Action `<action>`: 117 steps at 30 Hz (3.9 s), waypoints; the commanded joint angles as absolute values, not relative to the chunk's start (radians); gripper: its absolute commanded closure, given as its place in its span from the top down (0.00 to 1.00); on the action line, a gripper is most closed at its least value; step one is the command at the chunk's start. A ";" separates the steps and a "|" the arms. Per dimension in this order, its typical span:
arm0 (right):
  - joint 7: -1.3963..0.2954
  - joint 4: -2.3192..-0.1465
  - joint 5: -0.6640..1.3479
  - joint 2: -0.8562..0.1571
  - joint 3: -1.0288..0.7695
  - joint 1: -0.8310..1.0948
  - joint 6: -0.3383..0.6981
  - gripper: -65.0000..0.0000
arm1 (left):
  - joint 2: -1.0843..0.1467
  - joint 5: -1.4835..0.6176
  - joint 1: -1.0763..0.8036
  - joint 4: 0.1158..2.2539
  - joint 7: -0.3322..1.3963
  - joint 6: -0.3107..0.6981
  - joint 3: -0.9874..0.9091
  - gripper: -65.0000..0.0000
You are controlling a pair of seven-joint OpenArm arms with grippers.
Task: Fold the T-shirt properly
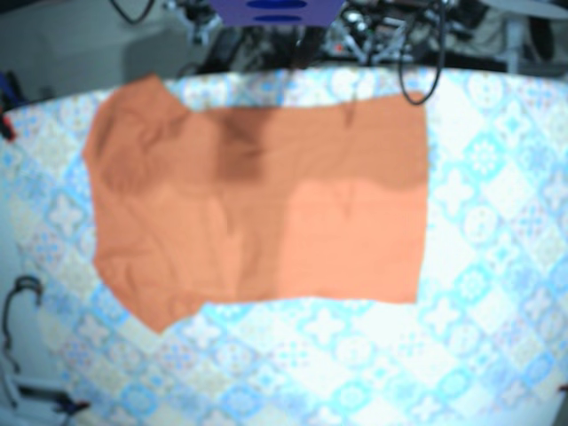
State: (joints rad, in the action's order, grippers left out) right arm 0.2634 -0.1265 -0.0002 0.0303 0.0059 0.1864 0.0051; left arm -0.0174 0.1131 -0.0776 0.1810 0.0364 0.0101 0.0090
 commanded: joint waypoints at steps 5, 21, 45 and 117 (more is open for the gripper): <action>0.277 -0.130 -0.007 0.030 0.008 0.196 0.004 0.10 | -0.021 0.117 -0.076 0.186 0.031 0.004 0.007 0.15; 0.429 -0.133 -0.008 0.007 0.008 0.335 0.004 0.10 | -0.122 0.157 -0.257 0.421 0.036 0.008 0.016 0.15; 0.447 -1.012 -0.501 -0.291 -0.136 1.000 -0.196 0.11 | -0.641 0.222 -0.952 1.300 0.028 0.004 0.058 0.15; 0.162 -1.620 -1.135 -0.361 0.062 0.811 -0.145 0.54 | -0.616 0.898 -0.812 1.822 0.228 0.047 0.079 0.35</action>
State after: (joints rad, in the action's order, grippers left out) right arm 0.1497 -1.6062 -1.1442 -0.3550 0.0620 0.8009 -0.1310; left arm -0.6041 0.8978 -0.8040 1.8084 0.2283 0.0639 0.0860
